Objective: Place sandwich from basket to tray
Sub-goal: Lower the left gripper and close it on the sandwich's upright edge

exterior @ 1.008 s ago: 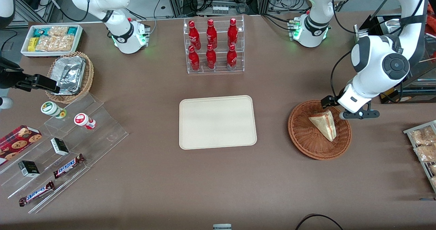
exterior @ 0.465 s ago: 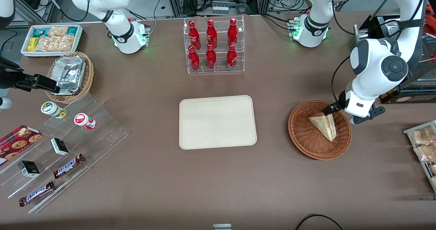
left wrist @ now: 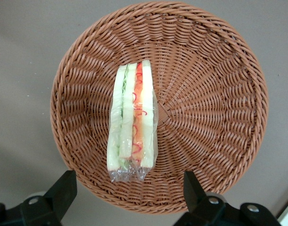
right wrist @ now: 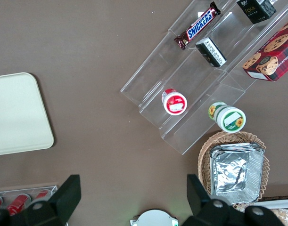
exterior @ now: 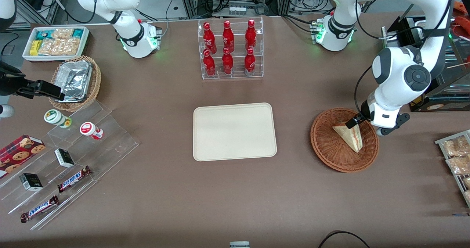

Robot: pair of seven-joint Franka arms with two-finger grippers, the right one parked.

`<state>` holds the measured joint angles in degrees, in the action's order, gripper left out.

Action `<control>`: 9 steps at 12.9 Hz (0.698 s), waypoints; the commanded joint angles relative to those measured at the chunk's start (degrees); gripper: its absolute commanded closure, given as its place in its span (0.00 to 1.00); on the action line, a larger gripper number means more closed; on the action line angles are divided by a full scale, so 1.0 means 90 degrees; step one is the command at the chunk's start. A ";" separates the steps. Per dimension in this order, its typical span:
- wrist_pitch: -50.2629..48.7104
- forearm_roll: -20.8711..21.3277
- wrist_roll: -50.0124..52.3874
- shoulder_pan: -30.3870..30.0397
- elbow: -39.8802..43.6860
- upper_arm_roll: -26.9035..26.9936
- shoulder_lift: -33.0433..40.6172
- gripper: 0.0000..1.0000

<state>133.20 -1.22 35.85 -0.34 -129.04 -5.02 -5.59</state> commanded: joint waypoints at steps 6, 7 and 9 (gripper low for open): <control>0.0931 -0.0050 0.0177 -0.0011 -0.0057 -0.0019 -0.0794 0.00; 0.0952 -0.0050 0.0197 -0.0011 -0.0057 -0.0019 -0.0853 0.00; 0.0952 -0.0050 0.0197 -0.0031 -0.0076 -0.0009 -0.0883 0.27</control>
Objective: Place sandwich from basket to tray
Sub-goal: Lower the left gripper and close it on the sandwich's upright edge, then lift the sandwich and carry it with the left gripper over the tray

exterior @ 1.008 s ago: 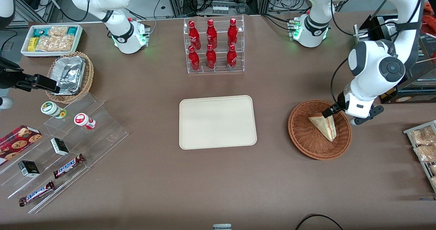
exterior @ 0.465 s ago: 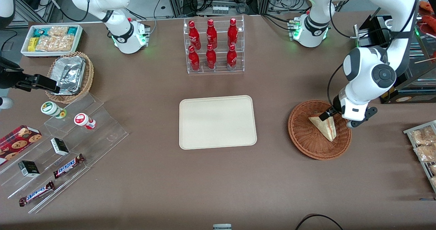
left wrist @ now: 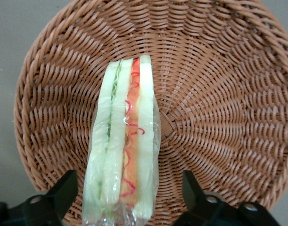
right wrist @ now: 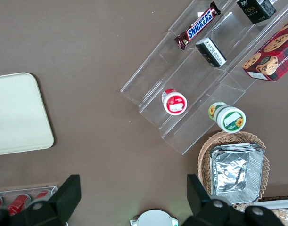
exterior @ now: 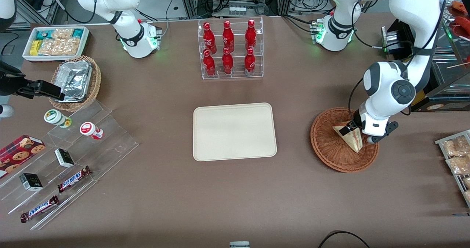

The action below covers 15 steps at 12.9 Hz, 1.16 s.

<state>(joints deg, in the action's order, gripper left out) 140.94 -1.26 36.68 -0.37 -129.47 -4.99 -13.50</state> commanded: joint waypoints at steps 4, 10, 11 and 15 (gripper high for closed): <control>-0.0063 -0.0016 0.0027 -0.0047 -0.0107 -0.0003 0.0093 1.00; -0.1487 0.0072 -0.0071 0.0488 0.0770 -0.0149 0.0329 1.00; -0.1741 0.0072 -0.0149 0.0741 0.0975 -0.0149 0.0319 1.00; -0.2427 0.0072 -0.0237 0.1522 0.1835 -0.0237 -0.0022 1.00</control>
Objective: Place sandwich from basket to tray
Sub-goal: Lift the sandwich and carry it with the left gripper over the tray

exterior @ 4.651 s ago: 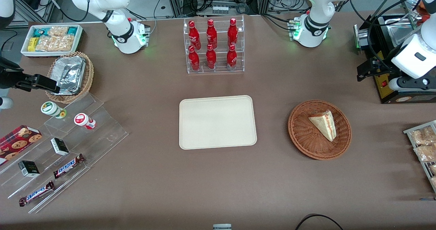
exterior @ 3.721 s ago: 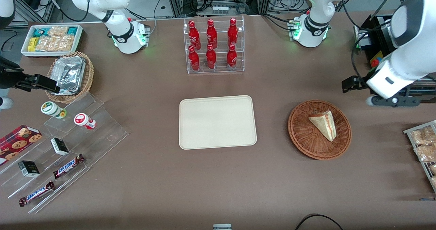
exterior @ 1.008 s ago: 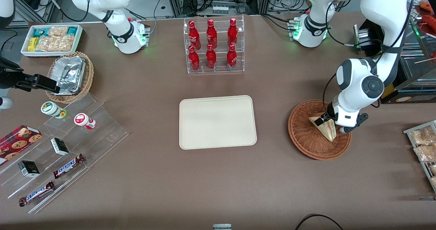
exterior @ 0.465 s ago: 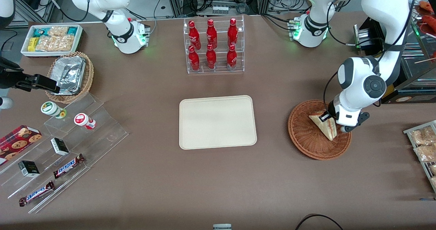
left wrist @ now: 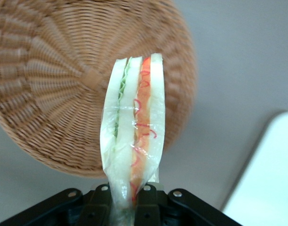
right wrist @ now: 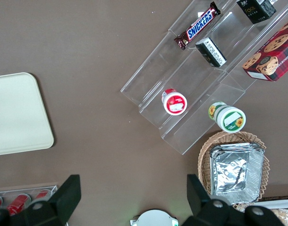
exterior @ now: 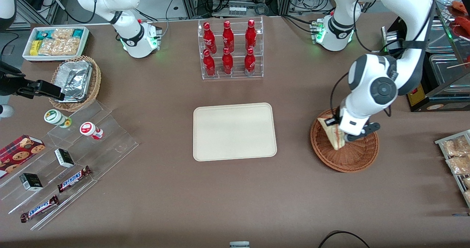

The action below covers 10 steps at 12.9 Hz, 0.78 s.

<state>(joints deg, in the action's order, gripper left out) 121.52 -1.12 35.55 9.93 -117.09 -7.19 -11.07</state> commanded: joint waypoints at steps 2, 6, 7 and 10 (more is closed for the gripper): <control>-0.0250 0.0056 -0.0063 0.0935 0.0665 0.0008 -0.0506 1.00; -0.0270 0.0017 0.0161 0.1746 0.1417 0.0008 -0.1054 1.00; -0.0270 -0.0012 0.0220 0.1980 0.1621 0.0008 -0.1219 1.00; -0.0270 0.0027 0.1058 0.2596 0.2353 0.0008 -0.1843 1.00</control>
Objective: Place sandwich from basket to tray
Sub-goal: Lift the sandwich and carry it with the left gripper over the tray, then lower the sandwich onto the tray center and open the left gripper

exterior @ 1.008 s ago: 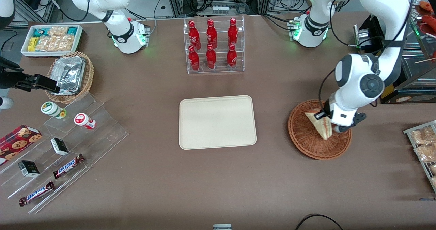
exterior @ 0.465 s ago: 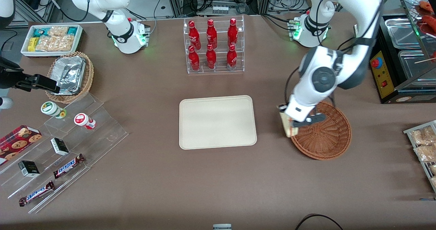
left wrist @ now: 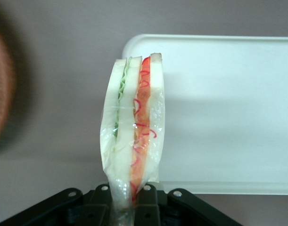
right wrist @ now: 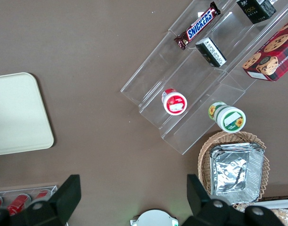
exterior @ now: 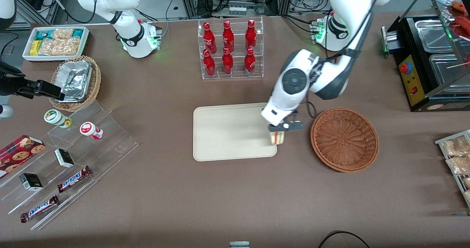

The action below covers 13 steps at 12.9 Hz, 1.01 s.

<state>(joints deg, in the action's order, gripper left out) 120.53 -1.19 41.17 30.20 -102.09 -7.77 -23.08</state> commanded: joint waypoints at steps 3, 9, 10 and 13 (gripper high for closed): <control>-0.0160 0.0054 0.0893 0.0901 0.1653 0.0072 -0.1359 1.00; -0.0160 0.0054 0.1567 0.1449 0.2768 0.0111 -0.2405 1.00; -0.0170 0.0074 0.1655 0.1469 0.2779 0.0111 -0.2455 1.00; -0.0258 0.0347 0.1665 0.1488 0.2789 0.0130 -0.2484 1.00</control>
<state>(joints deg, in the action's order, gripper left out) 120.09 0.34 54.63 42.65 -79.38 -7.56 -44.62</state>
